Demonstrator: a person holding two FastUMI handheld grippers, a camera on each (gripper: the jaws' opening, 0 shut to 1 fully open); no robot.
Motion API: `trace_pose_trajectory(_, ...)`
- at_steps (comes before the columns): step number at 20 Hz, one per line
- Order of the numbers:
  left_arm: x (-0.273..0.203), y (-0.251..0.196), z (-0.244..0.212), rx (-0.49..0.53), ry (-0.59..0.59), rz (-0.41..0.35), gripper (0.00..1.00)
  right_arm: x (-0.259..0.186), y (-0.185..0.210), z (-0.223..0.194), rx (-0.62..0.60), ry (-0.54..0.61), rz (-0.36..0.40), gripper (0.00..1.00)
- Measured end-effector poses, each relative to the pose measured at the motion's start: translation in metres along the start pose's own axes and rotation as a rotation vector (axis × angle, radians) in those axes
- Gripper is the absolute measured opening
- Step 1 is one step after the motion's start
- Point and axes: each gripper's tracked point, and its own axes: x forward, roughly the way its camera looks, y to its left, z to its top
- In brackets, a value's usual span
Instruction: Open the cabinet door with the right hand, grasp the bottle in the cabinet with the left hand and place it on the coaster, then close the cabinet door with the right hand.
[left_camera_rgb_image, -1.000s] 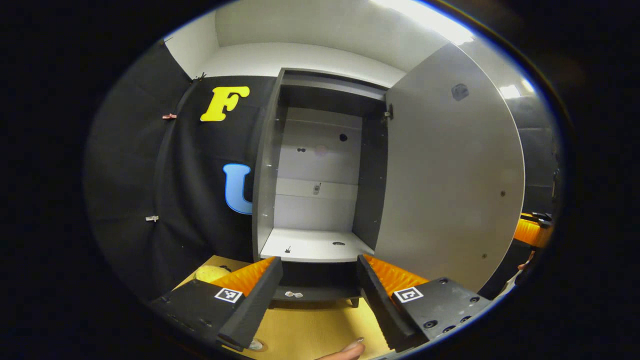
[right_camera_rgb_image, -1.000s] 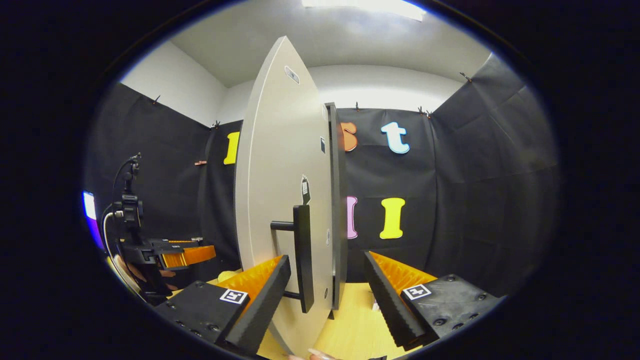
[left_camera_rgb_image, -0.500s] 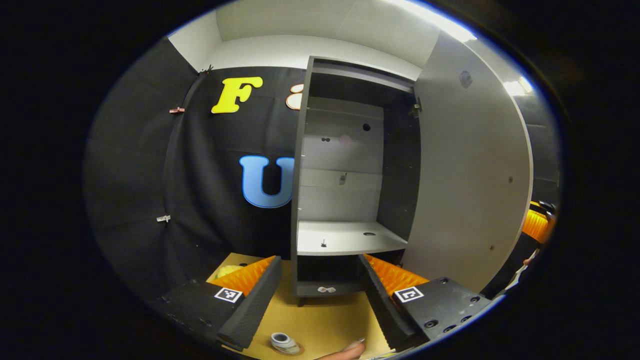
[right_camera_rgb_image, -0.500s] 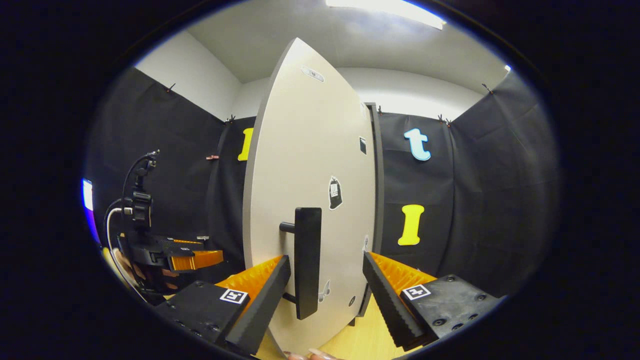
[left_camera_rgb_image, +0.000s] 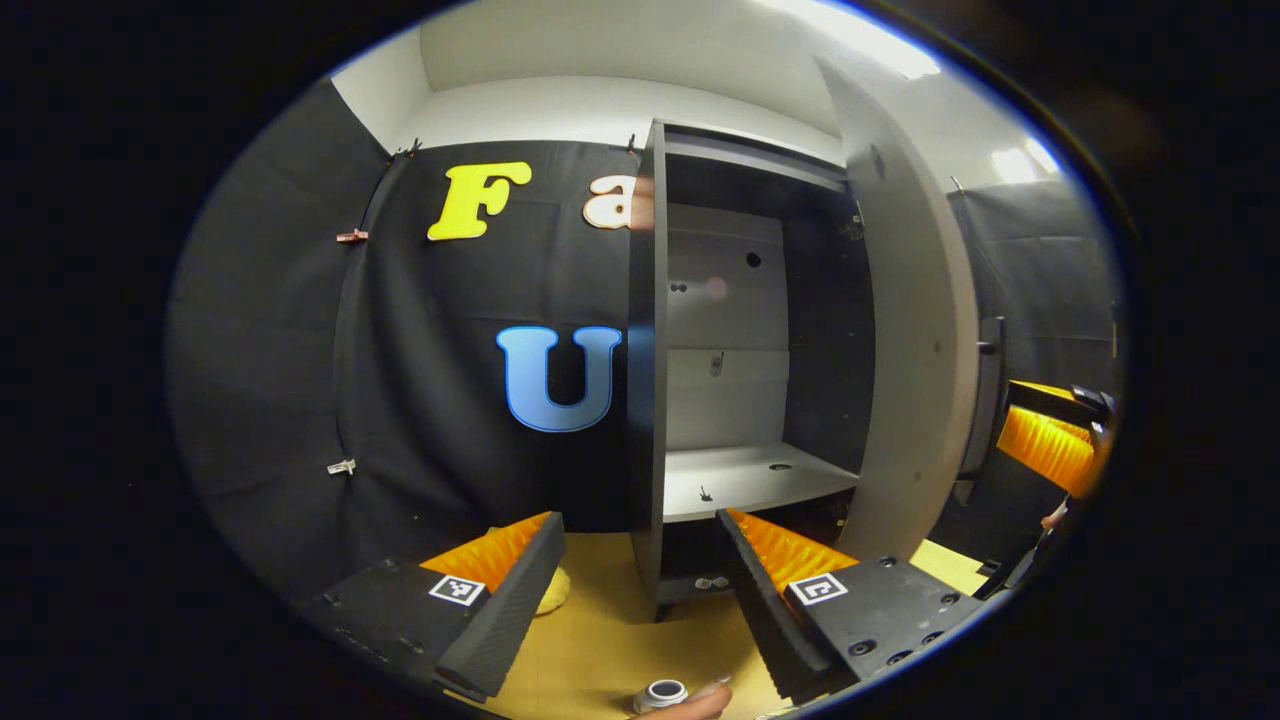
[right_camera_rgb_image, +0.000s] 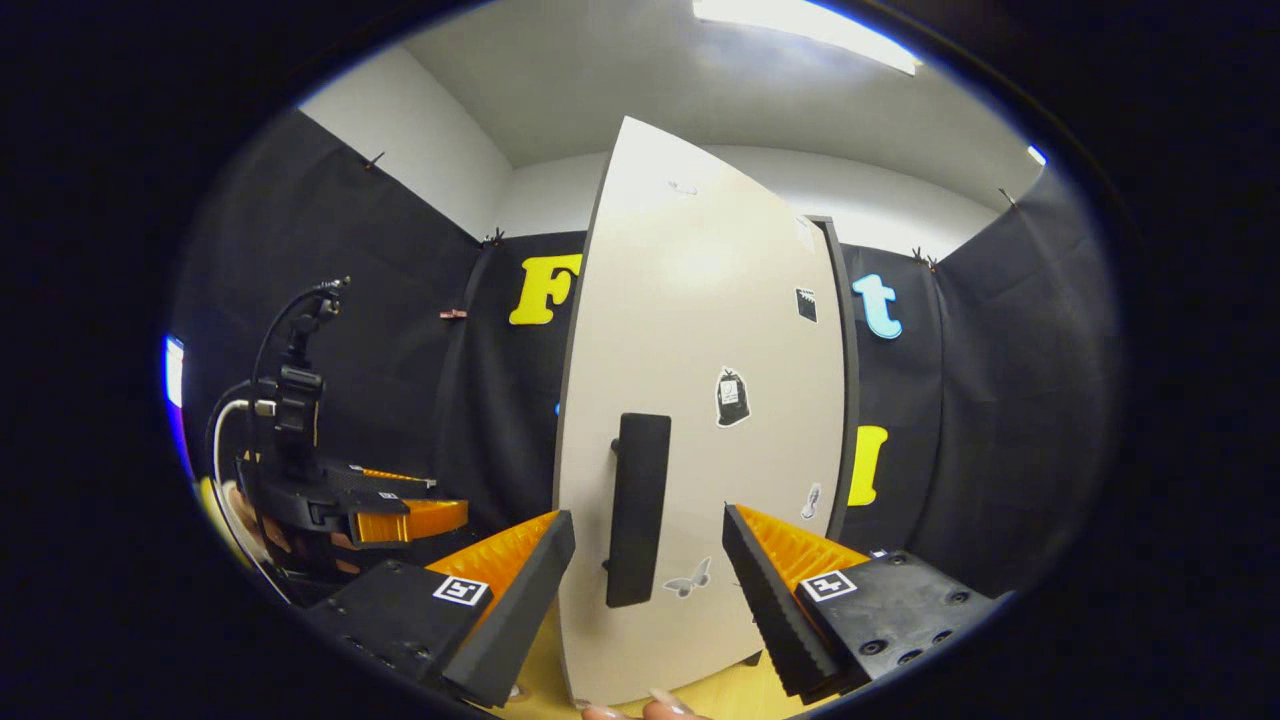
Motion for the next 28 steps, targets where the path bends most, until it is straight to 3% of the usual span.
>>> trace_pose_trajectory(4,-0.004,-0.017,0.003,-0.004,-0.008,-0.019,0.95,-0.001,-0.002,-0.001,-0.005,0.011,0.009,0.97)
trace_pose_trajectory(11,-0.006,-0.069,0.006,-0.026,-0.018,-0.043,0.95,-0.014,-0.044,-0.013,-0.128,0.09,-0.11,0.97)
trace_pose_trajectory(16,-0.002,-0.097,0.012,-0.021,-0.03,-0.048,0.95,-0.01,-0.024,-0.013,0.003,0.084,-0.05,0.96)
trace_pose_trajectory(19,-0.001,-0.112,0.011,-0.031,-0.026,-0.057,0.95,-0.008,-0.036,-0.009,-0.032,0.055,-0.07,0.95)
trace_pose_trajectory(28,0.003,-0.138,0.018,-0.024,-0.04,-0.05,0.94,0.0,-0.035,-0.01,0.013,0.053,-0.062,0.97)
